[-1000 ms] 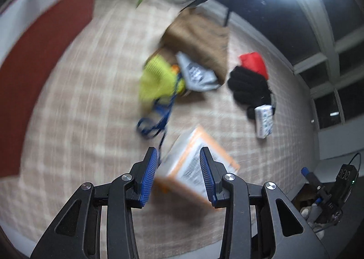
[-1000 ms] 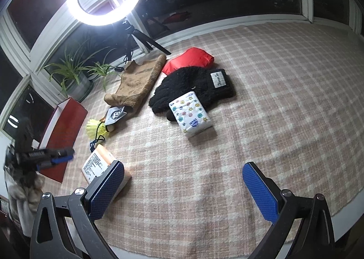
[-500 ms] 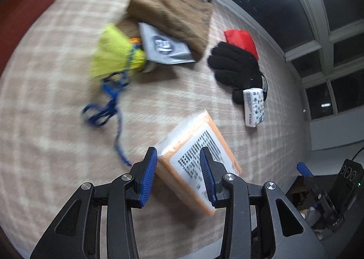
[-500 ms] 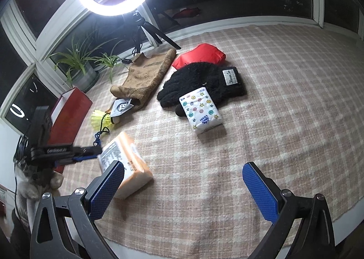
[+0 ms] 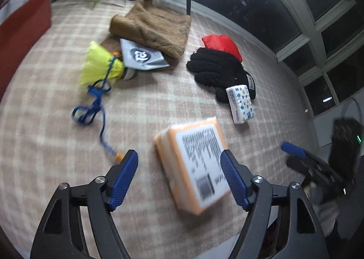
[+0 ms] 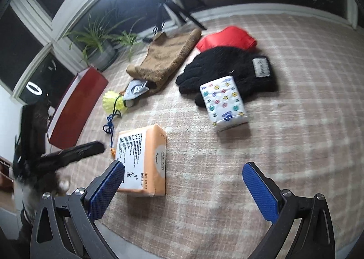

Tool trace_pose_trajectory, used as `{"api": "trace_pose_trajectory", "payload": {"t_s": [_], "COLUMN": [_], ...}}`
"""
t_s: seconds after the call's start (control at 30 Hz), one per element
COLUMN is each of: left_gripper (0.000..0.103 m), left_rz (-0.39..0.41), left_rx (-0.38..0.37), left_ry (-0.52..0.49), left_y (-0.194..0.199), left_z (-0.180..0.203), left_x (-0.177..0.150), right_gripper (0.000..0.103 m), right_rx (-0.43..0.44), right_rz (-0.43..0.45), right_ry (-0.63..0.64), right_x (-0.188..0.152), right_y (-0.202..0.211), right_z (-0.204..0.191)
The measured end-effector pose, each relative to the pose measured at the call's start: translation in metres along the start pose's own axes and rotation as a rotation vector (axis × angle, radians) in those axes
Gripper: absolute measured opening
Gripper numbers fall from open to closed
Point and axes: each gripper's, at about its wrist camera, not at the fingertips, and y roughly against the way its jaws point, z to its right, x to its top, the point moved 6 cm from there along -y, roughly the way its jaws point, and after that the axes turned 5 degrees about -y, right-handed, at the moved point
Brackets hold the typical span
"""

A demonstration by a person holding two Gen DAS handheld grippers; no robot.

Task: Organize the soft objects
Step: 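Move the left tool to the orange-edged package and close on it, then lift the package with the left tool and carry it over the box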

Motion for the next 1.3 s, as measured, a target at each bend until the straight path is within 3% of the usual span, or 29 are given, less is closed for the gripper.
{"api": "trace_pose_trajectory", "payload": {"t_s": [0.37, 0.7, 0.93, 1.03, 1.3], "left_gripper": [0.078, 0.076, 0.057, 0.054, 0.052], "left_rz": [0.043, 0.036, 0.018, 0.020, 0.022], "left_rx": [0.018, -0.004, -0.042, -0.055, -0.045], "left_ry": [0.022, 0.027, 0.034, 0.045, 0.032], "left_y": [-0.008, -0.026, -0.036, -0.037, -0.036], "left_z": [0.016, 0.023, 0.027, 0.027, 0.029], "left_x": [-0.036, -0.046, -0.046, -0.045, -0.042], "right_gripper": [0.103, 0.099, 0.083, 0.070, 0.064], "right_rx": [0.176, 0.239, 0.249, 0.252, 0.225], "right_rz": [-0.205, -0.327, -0.391, -0.413, -0.419], "right_ry": [0.059, 0.081, 0.087, 0.083, 0.088], "right_x": [0.005, -0.003, -0.008, -0.010, -0.014], "right_y": [-0.058, -0.090, -0.107, -0.112, -0.115], "right_z": [-0.026, -0.046, -0.053, -0.053, -0.055]}}
